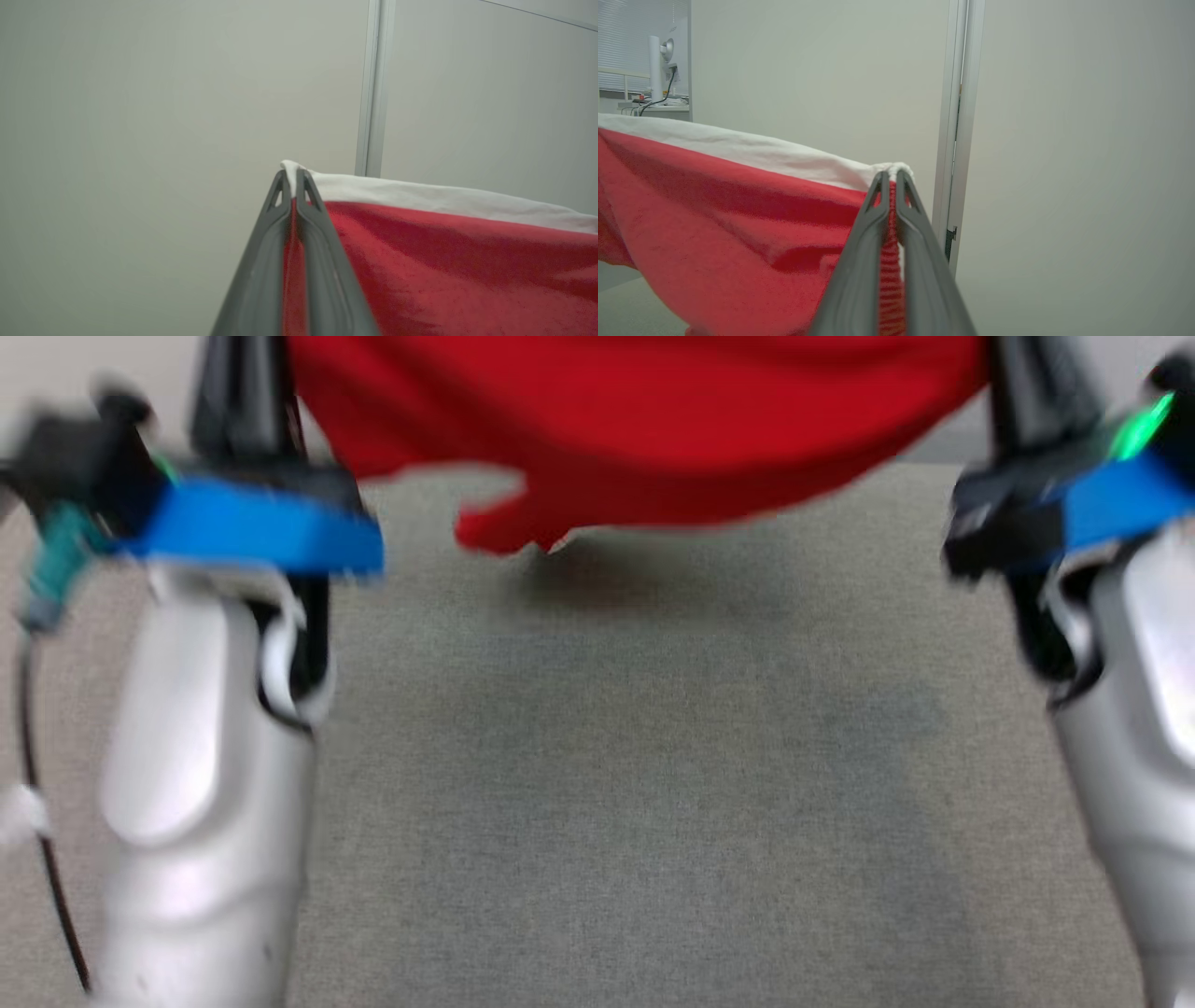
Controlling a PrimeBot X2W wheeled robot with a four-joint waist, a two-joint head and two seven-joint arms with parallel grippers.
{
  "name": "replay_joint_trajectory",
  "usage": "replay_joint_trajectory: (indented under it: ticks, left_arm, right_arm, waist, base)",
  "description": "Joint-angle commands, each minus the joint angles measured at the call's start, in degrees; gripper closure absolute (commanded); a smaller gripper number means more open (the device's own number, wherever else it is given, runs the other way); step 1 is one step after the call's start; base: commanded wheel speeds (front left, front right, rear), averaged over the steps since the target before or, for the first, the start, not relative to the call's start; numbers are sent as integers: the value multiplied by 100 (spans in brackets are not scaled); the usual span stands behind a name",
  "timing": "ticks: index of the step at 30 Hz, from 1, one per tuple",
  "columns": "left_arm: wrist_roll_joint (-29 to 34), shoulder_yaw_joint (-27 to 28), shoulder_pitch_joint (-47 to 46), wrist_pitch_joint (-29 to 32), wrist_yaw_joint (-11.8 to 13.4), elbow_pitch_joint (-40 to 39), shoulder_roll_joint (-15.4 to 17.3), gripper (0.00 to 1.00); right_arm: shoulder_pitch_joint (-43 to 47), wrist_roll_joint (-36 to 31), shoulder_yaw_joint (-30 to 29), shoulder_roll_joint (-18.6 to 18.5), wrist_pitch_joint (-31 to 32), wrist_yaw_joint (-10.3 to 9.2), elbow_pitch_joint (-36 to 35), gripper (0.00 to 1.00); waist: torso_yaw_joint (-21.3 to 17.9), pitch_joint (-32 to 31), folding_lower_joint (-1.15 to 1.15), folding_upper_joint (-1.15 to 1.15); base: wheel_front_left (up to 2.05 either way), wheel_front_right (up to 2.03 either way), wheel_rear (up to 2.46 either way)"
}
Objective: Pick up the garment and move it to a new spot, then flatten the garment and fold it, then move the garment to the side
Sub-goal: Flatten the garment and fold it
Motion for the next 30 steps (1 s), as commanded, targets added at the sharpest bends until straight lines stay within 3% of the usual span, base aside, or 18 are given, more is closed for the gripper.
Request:
replay_joint_trajectory:
  ticks: [1, 10, 18, 25, 30]
  left_arm:
    - [-23, 57, 372, -11, -27, 22, -28, 100]
    - [-298, -163, 2830, -13, -102, -21, -255, 100]
    - [-770, -350, 4230, -13, -106, -545, -261, 100]
    - [-571, -322, 4520, -14, -107, -866, -262, 100]
    - [-323, -628, 3828, -13, -107, -581, -255, 100]
  right_arm:
    - [290, 25, 16, -10, -15, 1, -71, 100]
    - [2882, 443, -148, 185, -17, 0, -365, 100]
    - [4400, 548, -490, 533, -16, 0, -794, 100]
    - [4831, 617, -634, 634, -16, 0, -1046, 100]
    - [4448, 674, -659, 677, -16, 1, -927, 100]
  waist:
    - [-21, -78, 0, -1]
    - [-32, -542, 0, -1]
    - [-148, -1051, 0, -1]
    - [-337, -1103, 0, -1]
    - [-499, -777, 0, -1]
  base:
    - [0, 0, 0]
    - [0, 0, 0]
    - [0, 0, 0]
    - [0, 0, 0]
    - [0, 0, 0]
